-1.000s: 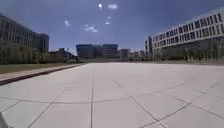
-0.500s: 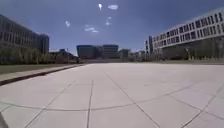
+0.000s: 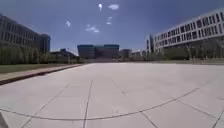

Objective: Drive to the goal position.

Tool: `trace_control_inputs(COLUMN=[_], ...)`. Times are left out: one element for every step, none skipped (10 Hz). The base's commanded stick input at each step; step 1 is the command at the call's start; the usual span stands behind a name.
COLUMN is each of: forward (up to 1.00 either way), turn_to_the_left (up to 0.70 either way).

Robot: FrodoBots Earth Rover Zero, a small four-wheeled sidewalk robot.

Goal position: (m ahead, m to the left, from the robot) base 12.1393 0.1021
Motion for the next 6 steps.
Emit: trace_control_inputs(forward=[0.5,0.5,0.5,0.5,0.5,0.5], turn_to_the_left=[0.0,0.0,0.0,0.0,-0.18,-0.5])
